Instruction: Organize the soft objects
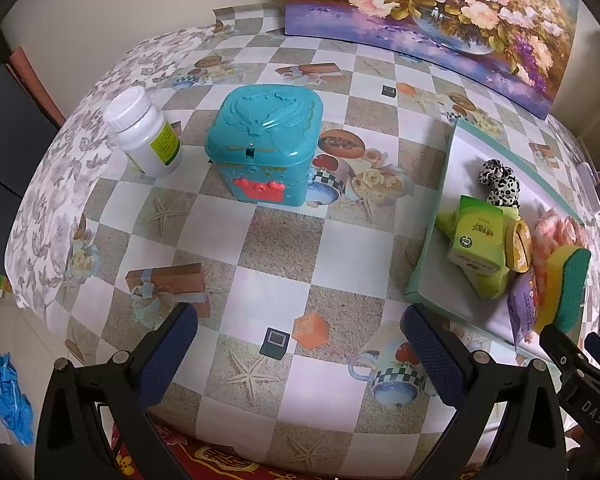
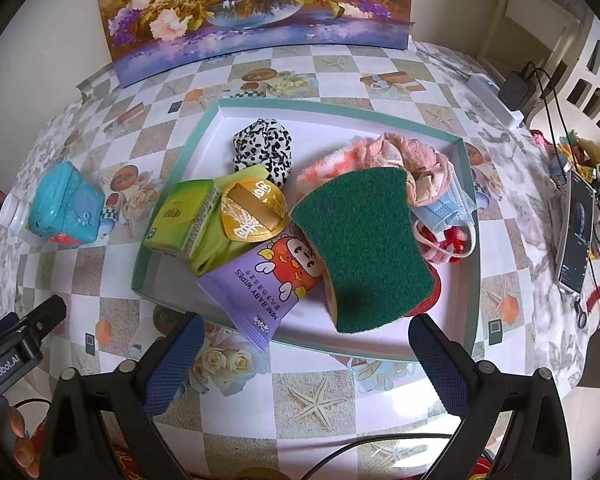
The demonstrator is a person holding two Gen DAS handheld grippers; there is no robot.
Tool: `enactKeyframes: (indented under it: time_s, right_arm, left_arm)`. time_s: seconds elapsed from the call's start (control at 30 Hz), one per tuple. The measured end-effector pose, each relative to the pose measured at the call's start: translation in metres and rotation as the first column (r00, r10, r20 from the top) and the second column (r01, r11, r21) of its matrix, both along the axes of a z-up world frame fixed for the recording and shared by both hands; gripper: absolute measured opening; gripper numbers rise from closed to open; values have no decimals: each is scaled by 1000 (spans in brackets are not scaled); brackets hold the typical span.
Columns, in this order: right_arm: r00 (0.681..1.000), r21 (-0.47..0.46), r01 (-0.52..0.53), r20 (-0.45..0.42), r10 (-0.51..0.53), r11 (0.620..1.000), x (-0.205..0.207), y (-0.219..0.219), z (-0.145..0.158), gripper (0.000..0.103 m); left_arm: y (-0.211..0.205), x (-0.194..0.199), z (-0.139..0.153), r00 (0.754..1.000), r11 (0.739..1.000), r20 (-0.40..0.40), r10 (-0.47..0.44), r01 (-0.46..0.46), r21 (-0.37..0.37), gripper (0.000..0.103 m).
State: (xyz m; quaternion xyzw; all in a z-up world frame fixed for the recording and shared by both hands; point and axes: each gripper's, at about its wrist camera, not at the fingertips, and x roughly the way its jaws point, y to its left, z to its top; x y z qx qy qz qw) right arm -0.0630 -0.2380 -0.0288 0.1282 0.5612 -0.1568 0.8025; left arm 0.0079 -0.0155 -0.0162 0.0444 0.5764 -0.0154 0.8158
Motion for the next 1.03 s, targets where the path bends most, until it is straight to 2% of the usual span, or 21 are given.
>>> enactKeyframes:
  time_s: [0.8,1.03]
  right_arm:
    - [1000,0,-1,-5,1,1000,0,-1,-1,103]
    - [1000,-1,0,-8,0,1000,0,0,-2,103]
  left_arm:
    - [3,0,4,999,1000,24,27,-27,-6,103]
    - [5,-1,9,998,999,45,39,-38,-29,103]
